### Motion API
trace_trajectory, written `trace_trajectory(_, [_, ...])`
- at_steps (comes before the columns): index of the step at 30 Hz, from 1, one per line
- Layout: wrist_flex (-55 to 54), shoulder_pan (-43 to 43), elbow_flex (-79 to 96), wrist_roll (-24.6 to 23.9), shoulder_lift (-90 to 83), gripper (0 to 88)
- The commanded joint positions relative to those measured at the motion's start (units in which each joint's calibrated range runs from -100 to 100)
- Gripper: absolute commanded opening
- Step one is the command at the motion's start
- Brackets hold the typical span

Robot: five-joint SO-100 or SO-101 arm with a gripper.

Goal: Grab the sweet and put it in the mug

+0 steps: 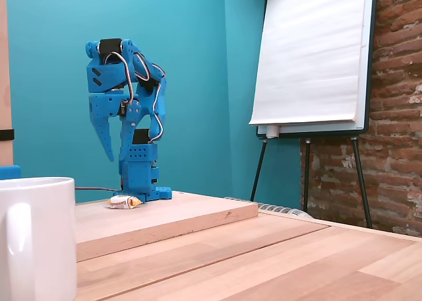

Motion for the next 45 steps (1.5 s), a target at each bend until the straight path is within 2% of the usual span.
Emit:
trace_trajectory(1, [0.34, -0.13, -2.71, -0.05, 1.55, 5.9])
trace_trajectory(23, [0.34, 0.38, -0.04, -0.05, 26.25, 5.7])
trace_trajectory(34, [0.34, -0.06, -0.21, -0.15, 28.57, 6.0])
trace_trajectory(45, [0.34, 0.45, -0.75, -0.15, 28.75, 19.7])
